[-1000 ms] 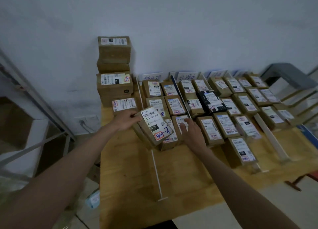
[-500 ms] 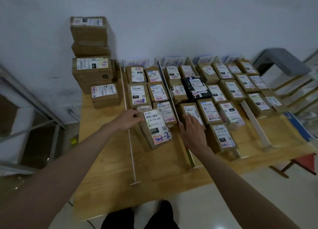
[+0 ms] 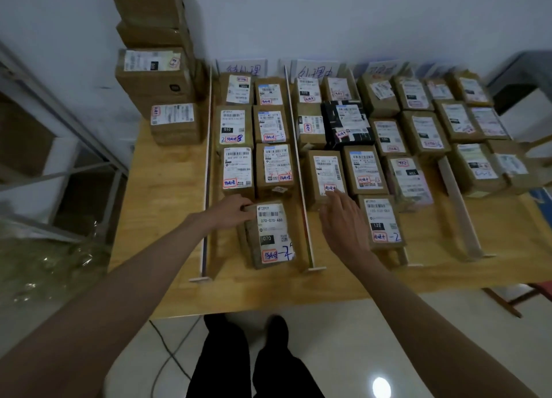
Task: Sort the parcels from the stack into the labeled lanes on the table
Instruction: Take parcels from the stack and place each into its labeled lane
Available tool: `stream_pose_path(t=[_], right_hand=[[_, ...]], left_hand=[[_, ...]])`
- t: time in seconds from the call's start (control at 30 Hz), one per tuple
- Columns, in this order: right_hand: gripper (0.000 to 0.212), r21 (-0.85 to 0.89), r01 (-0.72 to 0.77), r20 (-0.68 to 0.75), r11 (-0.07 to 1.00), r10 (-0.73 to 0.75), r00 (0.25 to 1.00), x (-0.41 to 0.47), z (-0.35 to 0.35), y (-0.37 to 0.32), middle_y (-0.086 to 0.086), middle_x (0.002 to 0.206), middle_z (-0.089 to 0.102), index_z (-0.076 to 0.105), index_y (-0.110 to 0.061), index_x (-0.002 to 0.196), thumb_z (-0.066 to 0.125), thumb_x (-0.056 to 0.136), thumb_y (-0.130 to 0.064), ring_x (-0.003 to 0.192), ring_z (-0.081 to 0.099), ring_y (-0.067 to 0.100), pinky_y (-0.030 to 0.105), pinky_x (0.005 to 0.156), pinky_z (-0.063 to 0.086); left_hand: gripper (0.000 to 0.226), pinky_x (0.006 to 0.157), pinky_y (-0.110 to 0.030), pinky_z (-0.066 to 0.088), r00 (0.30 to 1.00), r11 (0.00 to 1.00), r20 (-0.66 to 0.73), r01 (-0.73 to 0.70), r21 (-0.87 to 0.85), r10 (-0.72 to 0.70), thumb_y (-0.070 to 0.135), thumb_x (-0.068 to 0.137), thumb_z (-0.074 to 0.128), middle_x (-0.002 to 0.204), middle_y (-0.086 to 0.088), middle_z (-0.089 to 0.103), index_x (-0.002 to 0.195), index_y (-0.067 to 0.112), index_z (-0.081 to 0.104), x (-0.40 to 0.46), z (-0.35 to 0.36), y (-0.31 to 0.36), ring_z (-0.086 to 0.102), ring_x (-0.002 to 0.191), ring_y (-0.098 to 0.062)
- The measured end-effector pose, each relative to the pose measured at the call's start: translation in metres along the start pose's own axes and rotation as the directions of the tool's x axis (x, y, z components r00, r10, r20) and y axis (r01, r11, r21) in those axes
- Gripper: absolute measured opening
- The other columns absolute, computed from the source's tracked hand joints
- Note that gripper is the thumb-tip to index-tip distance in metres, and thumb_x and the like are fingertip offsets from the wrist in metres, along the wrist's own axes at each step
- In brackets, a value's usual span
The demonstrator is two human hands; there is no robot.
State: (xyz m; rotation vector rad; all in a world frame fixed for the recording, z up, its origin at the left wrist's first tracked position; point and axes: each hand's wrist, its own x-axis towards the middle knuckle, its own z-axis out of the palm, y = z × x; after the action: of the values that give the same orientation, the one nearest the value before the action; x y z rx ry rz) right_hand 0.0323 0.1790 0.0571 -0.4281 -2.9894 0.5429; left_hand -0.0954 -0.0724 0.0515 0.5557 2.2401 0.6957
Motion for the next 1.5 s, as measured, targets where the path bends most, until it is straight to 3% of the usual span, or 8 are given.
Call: stream_pose_path(t=[0.17,0.33,0.47,0.6,0.73,0.93,1.13,1.5], right_hand=[[0.034,-0.014,0.025,0.019,1.0,-0.024,1.0,-0.007,0.008,0.019,0.002,0.136,0.053,0.048,-0.018,0.134,0.044,0.102,-0.029,0.124,0.051,0.019,0.039,0.106,0.042],[0.032,0.016,0.035,0.008,0.999,-0.036,0.999,-0.01,0.011,0.032,0.001,0.131,0.056,0.051,-0.018,0.131,0.047,0.1,-0.027,0.121,0.052,0.018,0.038,0.102,0.045],[0.031,0.017,0.048,0.006,0.999,-0.048,0.999,-0.01,0.011,0.035,0.003,0.127,0.058,0.052,-0.016,0.128,0.046,0.1,-0.028,0.117,0.055,0.02,0.039,0.098,0.047],[0.032,0.014,0.036,0.016,0.999,-0.036,0.999,-0.006,0.012,0.036,0.004,0.13,0.056,0.052,-0.016,0.129,0.047,0.1,-0.028,0.119,0.053,0.021,0.038,0.1,0.046],[0.032,0.006,0.021,0.035,1.0,-0.021,0.999,-0.006,0.016,0.034,0.005,0.134,0.054,0.051,-0.016,0.13,0.047,0.101,-0.028,0.121,0.053,0.022,0.037,0.1,0.045],[0.036,0.043,0.005,0.052,0.999,-0.007,0.999,-0.012,0.017,0.039,0.006,0.143,0.05,0.051,-0.016,0.134,0.048,0.1,-0.028,0.129,0.05,0.023,0.04,0.102,0.046],[0.043,0.042,-0.053,0.086,0.998,0.049,0.995,-0.016,0.016,0.053,0.007,0.15,0.042,0.046,-0.014,0.141,0.046,0.102,-0.032,0.137,0.043,0.023,0.045,0.109,0.041],[0.04,0.003,0.029,0.058,1.0,-0.029,0.998,-0.009,0.002,0.047,0.007,0.145,0.045,0.046,-0.013,0.137,0.046,0.101,-0.029,0.136,0.042,0.025,0.044,0.111,0.038]], left_hand=[[0.028,0.076,-0.027,0.037,1.0,0.996,-0.029,0.002,0.086,0.0,0.025,0.095,0.059,0.108,-0.011,0.055,0.117,0.008,0.064,0.028,0.024,0.001,0.053,0.101,-0.023],[0.044,0.098,-0.032,0.046,0.993,0.999,-0.115,-0.014,0.034,0.018,0.015,0.093,0.064,0.13,-0.008,0.06,0.136,0.012,0.055,0.043,0.034,-0.004,0.056,0.116,-0.02],[0.056,0.104,-0.034,0.04,0.947,0.99,-0.317,0.001,0.14,0.044,0.02,0.091,0.066,0.138,-0.005,0.05,0.143,0.015,0.046,0.032,0.049,-0.009,0.048,0.125,-0.021],[0.058,0.102,-0.037,0.046,0.865,0.993,-0.497,-0.003,0.119,0.062,0.028,0.089,0.068,0.139,0.002,0.045,0.141,0.02,0.046,-0.009,0.08,-0.009,0.047,0.126,-0.016],[0.066,0.101,-0.036,0.045,0.887,0.996,-0.461,0.07,0.063,-0.033,0.04,0.092,0.064,0.149,0.001,0.035,0.148,0.017,0.037,-0.046,0.126,-0.009,0.04,0.132,-0.015],[0.07,0.105,-0.035,0.043,0.863,0.987,-0.495,0.148,0.056,-0.101,0.035,0.094,0.061,0.155,-0.003,0.031,0.152,0.012,0.029,-0.042,0.146,0.001,0.039,0.137,-0.018],[0.067,0.108,-0.031,0.039,0.844,0.977,-0.536,0.131,0.168,-0.021,0.037,0.094,0.06,0.147,-0.006,0.04,0.148,0.009,0.034,-0.02,0.138,0.015,0.042,0.132,-0.019],[0.058,0.105,-0.035,0.042,0.854,0.945,-0.52,0.148,0.293,0.027,0.039,0.097,0.053,0.138,-0.008,0.047,0.144,0.009,0.036,-0.008,0.114,0.032,0.045,0.126,-0.022]])
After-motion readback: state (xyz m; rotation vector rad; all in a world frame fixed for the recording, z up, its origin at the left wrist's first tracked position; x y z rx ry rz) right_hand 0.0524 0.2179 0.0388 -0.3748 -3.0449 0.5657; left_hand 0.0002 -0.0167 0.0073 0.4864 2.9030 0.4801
